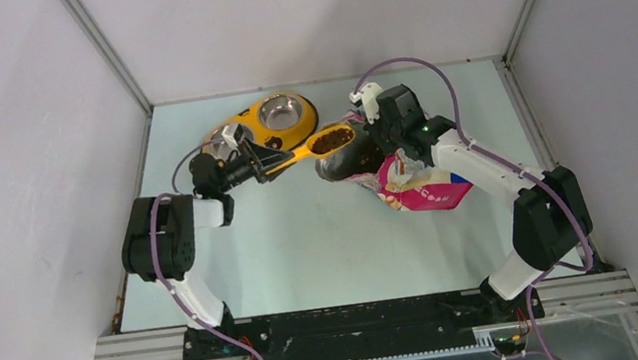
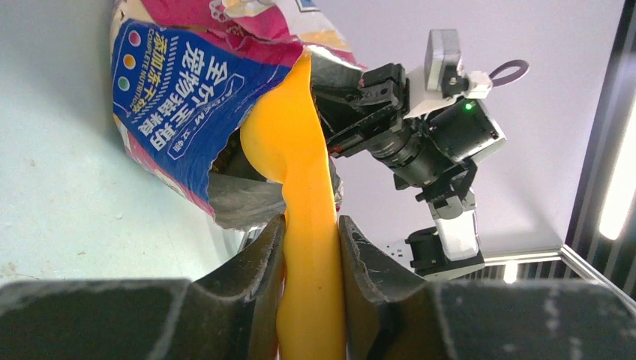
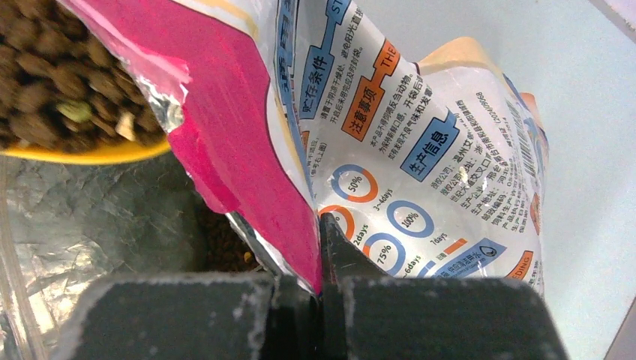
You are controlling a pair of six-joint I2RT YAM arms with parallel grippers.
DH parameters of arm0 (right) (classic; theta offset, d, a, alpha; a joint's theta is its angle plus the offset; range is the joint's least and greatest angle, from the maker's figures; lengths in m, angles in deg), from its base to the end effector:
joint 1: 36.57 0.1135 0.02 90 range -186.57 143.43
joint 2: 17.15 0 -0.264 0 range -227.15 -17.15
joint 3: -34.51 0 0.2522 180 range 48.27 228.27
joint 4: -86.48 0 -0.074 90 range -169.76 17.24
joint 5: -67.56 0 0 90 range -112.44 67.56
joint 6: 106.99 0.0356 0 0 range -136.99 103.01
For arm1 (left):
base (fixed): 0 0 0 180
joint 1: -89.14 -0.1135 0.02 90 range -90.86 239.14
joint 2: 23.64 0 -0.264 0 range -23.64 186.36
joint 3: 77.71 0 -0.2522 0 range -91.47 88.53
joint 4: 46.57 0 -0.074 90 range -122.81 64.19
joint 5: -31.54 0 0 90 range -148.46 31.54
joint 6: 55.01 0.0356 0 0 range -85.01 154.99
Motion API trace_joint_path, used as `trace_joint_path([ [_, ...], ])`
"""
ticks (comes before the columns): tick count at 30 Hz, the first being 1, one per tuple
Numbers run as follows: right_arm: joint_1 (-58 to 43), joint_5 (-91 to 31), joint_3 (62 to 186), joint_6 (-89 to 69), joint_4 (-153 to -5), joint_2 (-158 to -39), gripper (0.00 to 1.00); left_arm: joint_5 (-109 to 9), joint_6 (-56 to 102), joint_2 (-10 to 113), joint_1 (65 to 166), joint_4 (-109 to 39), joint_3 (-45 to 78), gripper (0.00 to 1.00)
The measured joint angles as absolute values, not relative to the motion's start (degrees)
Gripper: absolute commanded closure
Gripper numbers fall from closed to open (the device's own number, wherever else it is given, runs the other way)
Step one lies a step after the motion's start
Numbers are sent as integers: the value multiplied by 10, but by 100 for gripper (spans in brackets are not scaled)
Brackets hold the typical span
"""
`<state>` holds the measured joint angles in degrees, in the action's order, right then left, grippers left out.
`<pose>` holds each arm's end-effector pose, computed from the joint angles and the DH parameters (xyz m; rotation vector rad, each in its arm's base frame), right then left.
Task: Serve the pet food
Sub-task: Collect the pet food from the pet food bag.
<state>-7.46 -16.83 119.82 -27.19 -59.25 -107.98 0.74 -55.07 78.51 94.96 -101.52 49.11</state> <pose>0.3153 0.1716 0.2832 -0.7118 2.1472 0.0648 0.3280 -0.0642 0.1909 -0.3323 1.9076 -1.9733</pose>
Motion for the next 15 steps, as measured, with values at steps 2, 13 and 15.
trace_joint_path([
  [2, -77, -169, 1198, -270, -592, -1080, 100, 9, -553, 781, 937, -1020, 491, 100],
  [13, -83, -171, 1198, -269, -593, -1080, 100, 18, -560, 760, 910, -1021, 491, 100],
  [15, -86, -172, 1198, -269, -593, -1080, 100, 19, -560, 756, 907, -1021, 491, 100],
])
